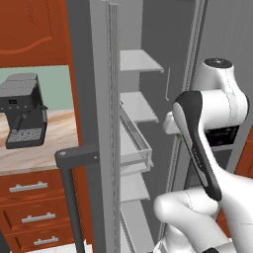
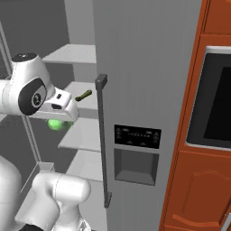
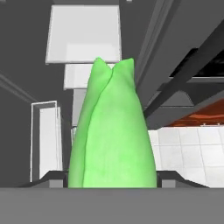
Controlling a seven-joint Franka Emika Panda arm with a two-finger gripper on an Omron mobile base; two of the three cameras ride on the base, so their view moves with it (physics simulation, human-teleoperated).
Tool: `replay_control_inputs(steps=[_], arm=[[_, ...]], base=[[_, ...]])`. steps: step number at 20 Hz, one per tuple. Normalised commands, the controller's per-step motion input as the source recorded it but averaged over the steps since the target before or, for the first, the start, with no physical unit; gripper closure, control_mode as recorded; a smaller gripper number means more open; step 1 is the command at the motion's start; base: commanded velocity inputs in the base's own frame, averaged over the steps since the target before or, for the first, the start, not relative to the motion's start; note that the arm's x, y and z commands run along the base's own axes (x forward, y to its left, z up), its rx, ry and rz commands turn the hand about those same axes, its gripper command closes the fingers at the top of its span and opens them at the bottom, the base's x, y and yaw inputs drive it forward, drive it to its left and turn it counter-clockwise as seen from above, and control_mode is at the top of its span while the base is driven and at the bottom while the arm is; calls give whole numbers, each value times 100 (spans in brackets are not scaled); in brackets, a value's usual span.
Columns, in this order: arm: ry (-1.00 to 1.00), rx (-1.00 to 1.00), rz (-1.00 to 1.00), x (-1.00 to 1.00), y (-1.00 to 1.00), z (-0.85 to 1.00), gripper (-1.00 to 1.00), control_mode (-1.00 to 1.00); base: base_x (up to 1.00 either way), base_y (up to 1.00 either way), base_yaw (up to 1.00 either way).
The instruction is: Place the cold items (corn and squash) from the fridge in one tupperware on the dining counter. Place the warm items (hot dog and kebab skewer) in the stove area in another tupperware.
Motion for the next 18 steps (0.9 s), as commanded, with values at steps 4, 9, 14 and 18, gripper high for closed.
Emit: replay_control_inputs(steps=[4, 9, 14, 18], arm=[[-30, 3, 0, -4, -1, -27, 100, -100], [-10, 0, 0, -4, 0, -28, 100, -100], [3, 0, 0, 0, 0, -1, 100, -100], [0, 0, 0, -9, -1, 0, 100, -100]], base=[[0, 0, 0], [0, 0, 0], [0, 0, 0], [0, 0, 0]])
